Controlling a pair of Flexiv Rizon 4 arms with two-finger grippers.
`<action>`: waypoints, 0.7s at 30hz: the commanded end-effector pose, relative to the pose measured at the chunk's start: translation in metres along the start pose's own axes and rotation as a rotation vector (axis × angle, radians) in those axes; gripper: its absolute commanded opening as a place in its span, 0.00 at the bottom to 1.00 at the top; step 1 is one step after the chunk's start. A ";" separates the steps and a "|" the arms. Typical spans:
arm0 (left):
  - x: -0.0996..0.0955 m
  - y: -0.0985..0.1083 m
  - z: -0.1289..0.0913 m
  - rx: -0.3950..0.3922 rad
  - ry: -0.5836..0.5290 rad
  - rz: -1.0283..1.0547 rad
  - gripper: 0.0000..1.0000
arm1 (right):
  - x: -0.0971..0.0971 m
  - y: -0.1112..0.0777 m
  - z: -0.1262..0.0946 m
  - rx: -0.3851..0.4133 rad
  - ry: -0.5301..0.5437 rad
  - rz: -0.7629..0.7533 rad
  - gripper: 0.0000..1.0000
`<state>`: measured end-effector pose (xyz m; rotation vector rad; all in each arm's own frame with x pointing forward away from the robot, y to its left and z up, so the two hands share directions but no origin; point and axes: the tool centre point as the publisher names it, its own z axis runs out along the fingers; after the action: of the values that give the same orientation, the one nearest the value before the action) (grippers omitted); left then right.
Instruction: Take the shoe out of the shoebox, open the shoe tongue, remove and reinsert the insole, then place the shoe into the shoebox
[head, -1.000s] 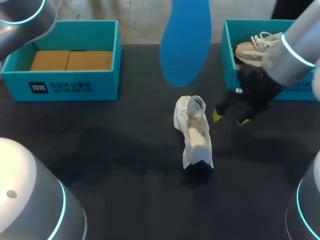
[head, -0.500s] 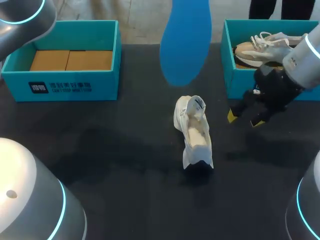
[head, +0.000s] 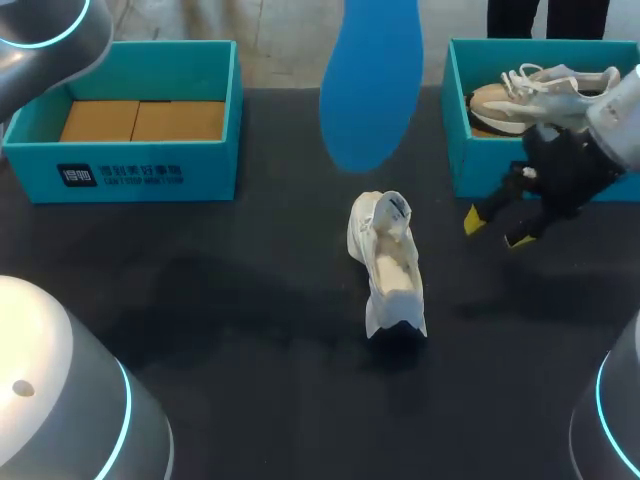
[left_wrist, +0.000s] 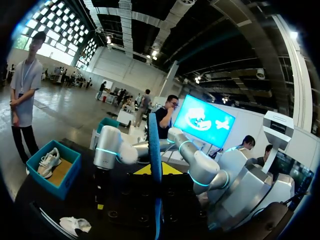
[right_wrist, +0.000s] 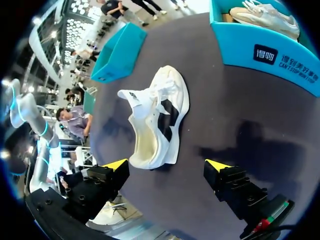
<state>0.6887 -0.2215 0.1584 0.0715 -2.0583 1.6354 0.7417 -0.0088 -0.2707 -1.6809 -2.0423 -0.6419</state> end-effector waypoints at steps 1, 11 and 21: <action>-0.001 -0.001 0.000 -0.002 0.000 -0.001 0.00 | -0.005 -0.008 -0.015 -0.047 0.057 0.005 1.00; -0.001 -0.001 0.000 -0.002 0.000 -0.001 0.00 | 0.004 -0.003 -0.046 -0.200 0.179 0.072 1.00; -0.001 -0.001 0.000 -0.002 0.000 -0.001 0.00 | 0.010 0.007 -0.064 -0.252 0.276 0.100 1.00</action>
<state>0.6887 -0.2215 0.1584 0.0716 -2.0583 1.6353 0.7513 -0.0379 -0.2121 -1.6943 -1.7403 -1.0438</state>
